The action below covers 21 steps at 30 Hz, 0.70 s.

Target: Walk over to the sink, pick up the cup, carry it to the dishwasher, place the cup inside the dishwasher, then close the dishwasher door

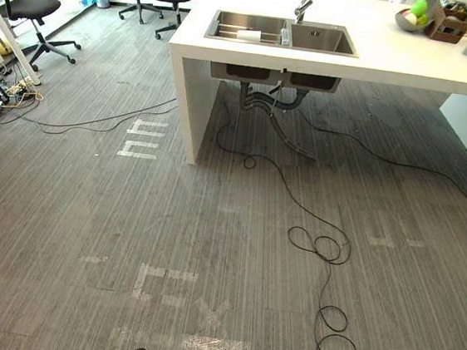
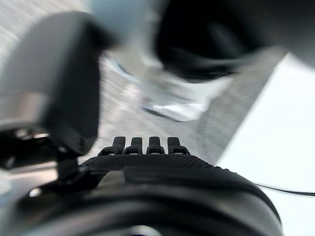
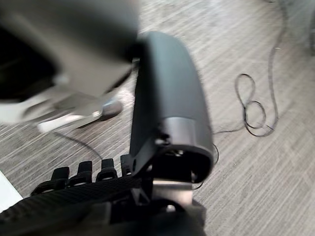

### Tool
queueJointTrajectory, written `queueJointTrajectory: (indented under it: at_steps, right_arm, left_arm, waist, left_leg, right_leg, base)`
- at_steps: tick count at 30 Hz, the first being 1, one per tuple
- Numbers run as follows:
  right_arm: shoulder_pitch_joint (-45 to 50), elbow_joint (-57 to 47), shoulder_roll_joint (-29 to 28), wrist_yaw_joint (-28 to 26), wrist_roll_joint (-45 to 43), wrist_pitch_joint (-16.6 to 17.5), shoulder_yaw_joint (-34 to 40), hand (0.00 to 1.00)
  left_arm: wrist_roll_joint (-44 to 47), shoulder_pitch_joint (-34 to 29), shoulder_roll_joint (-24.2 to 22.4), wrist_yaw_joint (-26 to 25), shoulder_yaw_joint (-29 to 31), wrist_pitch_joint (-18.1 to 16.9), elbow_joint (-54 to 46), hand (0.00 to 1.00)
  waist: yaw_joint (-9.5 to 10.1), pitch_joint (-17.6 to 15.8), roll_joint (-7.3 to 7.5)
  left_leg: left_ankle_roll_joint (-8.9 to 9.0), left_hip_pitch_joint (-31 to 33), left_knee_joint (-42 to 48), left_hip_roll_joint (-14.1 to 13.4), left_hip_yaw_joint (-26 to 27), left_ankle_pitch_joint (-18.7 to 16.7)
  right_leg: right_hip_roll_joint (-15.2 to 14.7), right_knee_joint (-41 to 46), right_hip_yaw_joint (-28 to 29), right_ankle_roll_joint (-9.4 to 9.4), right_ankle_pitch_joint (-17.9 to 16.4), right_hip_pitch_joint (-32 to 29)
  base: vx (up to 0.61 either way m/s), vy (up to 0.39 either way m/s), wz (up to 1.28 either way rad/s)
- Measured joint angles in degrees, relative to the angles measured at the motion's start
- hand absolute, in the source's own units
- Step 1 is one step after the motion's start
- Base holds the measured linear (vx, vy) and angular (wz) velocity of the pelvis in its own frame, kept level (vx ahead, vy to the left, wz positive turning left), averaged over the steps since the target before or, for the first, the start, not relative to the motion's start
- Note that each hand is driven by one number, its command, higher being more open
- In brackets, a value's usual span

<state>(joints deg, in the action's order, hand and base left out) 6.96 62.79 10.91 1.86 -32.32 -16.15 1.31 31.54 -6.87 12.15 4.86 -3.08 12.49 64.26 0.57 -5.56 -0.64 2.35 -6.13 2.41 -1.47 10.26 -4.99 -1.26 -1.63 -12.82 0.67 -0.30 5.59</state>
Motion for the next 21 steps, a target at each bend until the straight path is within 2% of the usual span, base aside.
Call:
queueJointTrajectory:
  at_steps: [3, 5, 9, 10, 16, 21]
  right_arm:
    - [-4.53, -0.09, -1.81, 0.36, 0.98, 1.58, -2.5, 1.0]
    - [-6.41, -0.11, -2.04, 0.9, 0.77, 3.42, -2.78, 1.0]
    - [-7.43, -0.12, -3.18, 0.81, 2.85, 6.78, -2.69, 1.0]
    - [-8.0, -0.13, -3.53, 0.49, 3.55, 7.6, -2.68, 1.0]
    - [-10.67, -1.36, -4.17, -3.51, 4.45, 10.1, -2.65, 1.0]
    - [-10.95, -1.4, -4.25, -4.16, 4.56, 10.16, -2.57, 1.0]
  left_arm:
    - [1.22, 3.06, -0.65, 4.92, -2.32, 0.12, -1.23, 1.0]
    - [2.92, 4.72, -0.44, 5.07, -5.12, -0.39, -1.2, 1.0]
    - [4.14, 4.88, -0.34, 5.08, -6.41, -2.53, -1.4, 1.0]
    - [3.37, 4.76, -0.6, 4.74, -6.4, -4.03, -1.57, 1.0]
    - [-2.0, 4.7, -3.18, -4.6, -6.29, -7.78, -7.7, 1.0]
    - [-6.93, 5.6, -4.58, -9.84, -6.23, -7.75, -9.25, 1.0]
  waist:
    - [-0.06, -0.2, -0.07]
    - [-0.02, -0.89, -0.13]
    - [0.17, -1.45, 0.03]
    - [0.28, -1.47, 0.01]
    - [0.27, -1.79, -0.15]
    - [0.24, -2.0, -0.42]
  left_leg:
    - [0.82, -0.9, -1.37, 0.03, -0.04, 0.53]
    - [1.6, -1.43, -2.51, 0.28, -0.83, 1.11]
    - [1.28, -1.7, -3.93, 0.41, -2.62, 2.22]
    - [1.32, -1.81, -4.27, 0.41, -2.86, 2.46]
    - [1.32, -3.01, -4.48, 0.27, -1.91, 2.48]
    - [1.33, -3.16, -4.58, 0.18, -1.68, 2.48]
  right_leg:
    - [-0.02, -0.75, -1.84, 0.52, 0.3, 0.72]
    - [-0.24, -0.91, -3.45, 0.8, 0.12, 1.22]
    - [-0.33, -0.95, -5.78, 1.64, -0.43, 1.7]
    - [-0.34, -0.89, -6.13, 1.84, -0.55, 1.82]
    - [-0.33, -0.62, -6.25, 3.05, -1.35, 3.09]
    - [-0.3, -0.4, -6.28, 3.66, -1.75, 3.14]
  base:
    - [-0.02, -0.01, 0.01]
    - [-0.03, -0.024, 0.22]
    - [0.0, -0.018, 0.3]
    - [0.0, -0.008, 0.19]
    - [-0.01, 0.0, 0.05]
    - [0.0, 0.0, 0.0]
